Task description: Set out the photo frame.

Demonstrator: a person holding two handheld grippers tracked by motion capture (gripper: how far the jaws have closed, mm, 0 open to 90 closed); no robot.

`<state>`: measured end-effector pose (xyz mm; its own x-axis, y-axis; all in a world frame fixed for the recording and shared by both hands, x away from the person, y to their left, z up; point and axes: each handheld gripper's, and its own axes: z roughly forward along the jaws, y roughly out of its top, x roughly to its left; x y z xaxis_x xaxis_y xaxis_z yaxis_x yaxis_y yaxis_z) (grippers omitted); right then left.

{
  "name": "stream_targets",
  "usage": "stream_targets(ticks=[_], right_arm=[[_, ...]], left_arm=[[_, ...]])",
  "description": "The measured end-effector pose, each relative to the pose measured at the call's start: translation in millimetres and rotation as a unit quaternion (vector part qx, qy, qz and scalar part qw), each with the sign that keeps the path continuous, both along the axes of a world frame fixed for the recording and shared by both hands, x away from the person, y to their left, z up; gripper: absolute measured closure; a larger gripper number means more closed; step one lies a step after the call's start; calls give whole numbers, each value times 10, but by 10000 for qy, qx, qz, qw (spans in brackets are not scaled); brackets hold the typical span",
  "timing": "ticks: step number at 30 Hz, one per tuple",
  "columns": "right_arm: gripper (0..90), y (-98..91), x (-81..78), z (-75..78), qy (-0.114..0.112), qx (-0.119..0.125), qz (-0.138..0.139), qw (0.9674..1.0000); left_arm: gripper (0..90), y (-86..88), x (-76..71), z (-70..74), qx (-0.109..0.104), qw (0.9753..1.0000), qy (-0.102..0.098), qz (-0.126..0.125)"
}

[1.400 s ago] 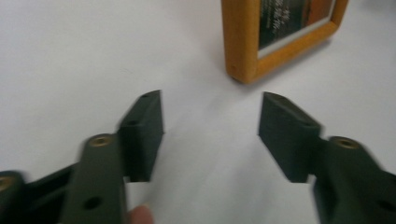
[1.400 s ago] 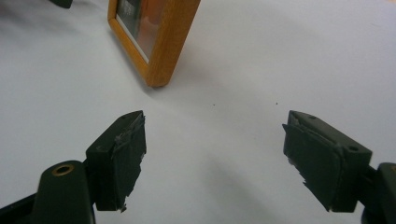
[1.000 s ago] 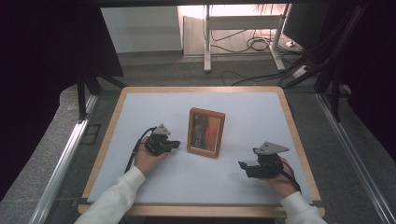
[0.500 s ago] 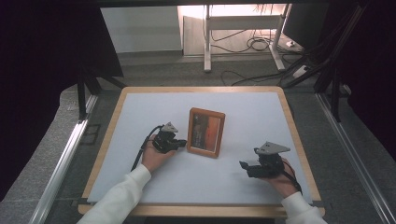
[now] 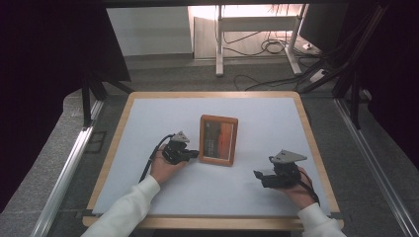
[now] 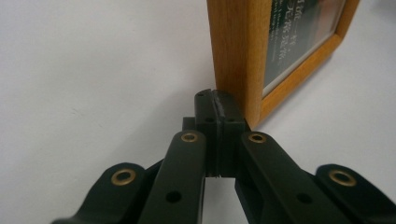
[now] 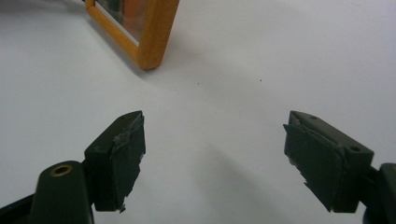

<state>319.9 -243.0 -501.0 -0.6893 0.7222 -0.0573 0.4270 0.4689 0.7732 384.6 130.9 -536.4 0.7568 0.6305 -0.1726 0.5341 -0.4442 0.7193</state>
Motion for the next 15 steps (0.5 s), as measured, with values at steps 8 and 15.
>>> stream_targets(ticks=[8,15], right_arm=[[208,-6,4,-2,-3,-29,-6,10000],[207,-8,7,-6,2,-35,0,10000]], left_arm=[[900,-32,-50,-3,18,10000,-4,-79],[900,-32,-48,-5,15,10000,8,-82]])
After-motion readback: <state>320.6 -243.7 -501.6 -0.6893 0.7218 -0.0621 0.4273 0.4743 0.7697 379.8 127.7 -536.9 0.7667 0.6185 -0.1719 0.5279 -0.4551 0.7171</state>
